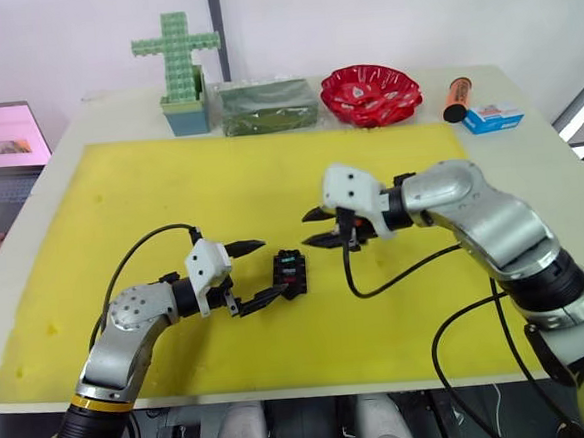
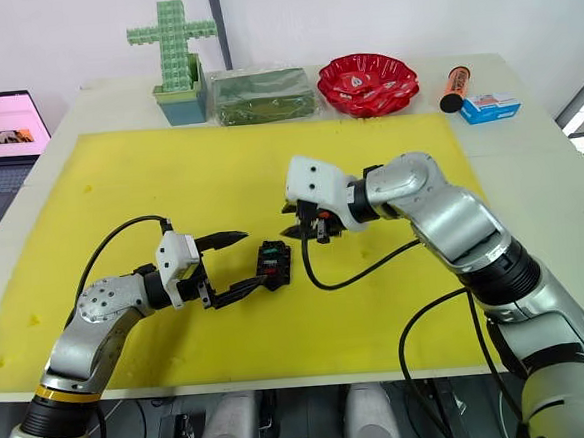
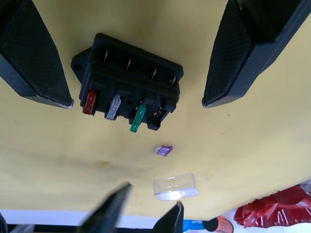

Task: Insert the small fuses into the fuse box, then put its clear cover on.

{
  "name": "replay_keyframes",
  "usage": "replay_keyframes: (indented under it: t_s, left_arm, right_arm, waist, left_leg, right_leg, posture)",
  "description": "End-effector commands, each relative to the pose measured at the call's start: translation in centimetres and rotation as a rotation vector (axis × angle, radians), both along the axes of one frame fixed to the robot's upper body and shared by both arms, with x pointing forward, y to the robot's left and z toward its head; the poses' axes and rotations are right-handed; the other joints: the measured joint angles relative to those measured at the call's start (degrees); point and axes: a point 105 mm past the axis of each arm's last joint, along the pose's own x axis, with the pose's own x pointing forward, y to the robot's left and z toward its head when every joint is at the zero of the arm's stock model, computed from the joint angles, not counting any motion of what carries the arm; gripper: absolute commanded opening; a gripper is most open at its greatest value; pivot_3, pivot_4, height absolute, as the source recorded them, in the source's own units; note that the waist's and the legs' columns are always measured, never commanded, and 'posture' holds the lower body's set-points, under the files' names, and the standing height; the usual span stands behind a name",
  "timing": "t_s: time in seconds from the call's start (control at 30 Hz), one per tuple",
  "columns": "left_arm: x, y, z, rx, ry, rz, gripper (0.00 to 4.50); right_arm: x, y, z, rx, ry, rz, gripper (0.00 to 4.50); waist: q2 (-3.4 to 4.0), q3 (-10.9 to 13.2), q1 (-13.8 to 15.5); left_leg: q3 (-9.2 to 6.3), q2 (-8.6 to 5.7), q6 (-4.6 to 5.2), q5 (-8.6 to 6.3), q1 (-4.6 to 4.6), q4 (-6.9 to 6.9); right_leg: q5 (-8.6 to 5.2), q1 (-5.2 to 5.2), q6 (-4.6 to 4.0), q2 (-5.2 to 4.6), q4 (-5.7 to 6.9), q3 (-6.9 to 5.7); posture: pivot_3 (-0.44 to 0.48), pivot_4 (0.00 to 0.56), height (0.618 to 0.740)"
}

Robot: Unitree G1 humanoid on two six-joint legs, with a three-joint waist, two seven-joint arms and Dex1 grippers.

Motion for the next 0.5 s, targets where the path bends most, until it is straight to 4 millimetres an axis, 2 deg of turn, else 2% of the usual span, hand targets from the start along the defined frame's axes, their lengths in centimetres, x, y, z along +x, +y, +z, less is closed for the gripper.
replay_keyframes:
  t_s: [0.03, 0.33, 0.43, 0.5]
  left_arm:
    - [-0.3, -0.2, 1.2, -0.013, -0.053, -0.015, 4.50]
    - [-0.3, -0.4, 1.2, -0.016, -0.052, -0.018, 4.50]
    - [-0.3, -0.3, 1.2, -0.016, -0.051, -0.015, 4.50]
    - [-0.3, -0.3, 1.2, -0.016, -0.049, -0.014, 4.50]
  right_arm:
    - [-0.5, 0.4, 0.8, -0.044, -0.136, 0.021, 2.04]
    - [-0.6, 0.9, 0.0, -0.033, -0.078, 0.008, 2.04]
    - [-0.3, 1.0, 0.1, -0.025, -0.083, -0.013, 1.46]
    - [-0.5, 1.1, 0.0, -0.024, -0.074, -0.004, 1.46]
  waist:
    - [0.00, 0.00, 0.13]
    - [-0.01, 0.00, 0.25]
    - [-0.01, 0.00, 0.24]
    - [-0.01, 0.00, 0.29]
  left_leg:
    - [0.00, 0.00, 0.00, 0.00, 0.00, 0.01]
    - [0.00, -0.01, 0.00, 0.00, 0.00, 0.05]
    - [-0.01, -0.01, 0.00, 0.00, 0.00, 0.05]
    - [0.00, -0.01, 0.00, 0.00, 0.00, 0.05]
  right_leg:
    - [0.00, 0.01, 0.00, 0.00, 0.00, 0.00]
    - [0.00, 0.06, -0.01, -0.01, -0.08, 0.00]
    - [0.00, 0.05, -0.01, -0.01, -0.06, 0.00]
    - [0.00, 0.05, -0.01, -0.01, -0.06, 0.00]
  posture:
    - [0.000, 0.150, 0.740]
    - [0.000, 0.150, 0.740]
    - [0.000, 0.150, 0.740]
    - [0.000, 0.150, 0.740]
